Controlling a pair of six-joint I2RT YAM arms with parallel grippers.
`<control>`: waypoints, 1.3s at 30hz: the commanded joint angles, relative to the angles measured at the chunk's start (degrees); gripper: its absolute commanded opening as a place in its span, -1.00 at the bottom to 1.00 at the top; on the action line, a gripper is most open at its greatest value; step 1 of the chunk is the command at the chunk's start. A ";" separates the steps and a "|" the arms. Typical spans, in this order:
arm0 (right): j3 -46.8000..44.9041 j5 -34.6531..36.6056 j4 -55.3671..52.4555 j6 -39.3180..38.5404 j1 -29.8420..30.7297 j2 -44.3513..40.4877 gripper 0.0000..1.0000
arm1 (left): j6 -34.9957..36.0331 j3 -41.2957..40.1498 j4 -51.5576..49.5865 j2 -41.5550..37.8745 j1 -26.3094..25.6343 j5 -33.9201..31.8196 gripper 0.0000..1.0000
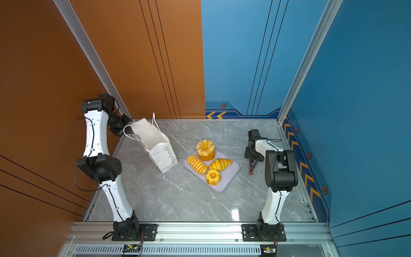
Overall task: Pack bread into a paper bag
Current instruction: Pick up the clamp from the center of the board.
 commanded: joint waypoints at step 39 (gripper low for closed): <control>-12.29 -16.78 3.53 8.64 16.91 -40.65 -0.22 | 1.23 2.86 -9.79 1.91 0.48 3.35 -1.00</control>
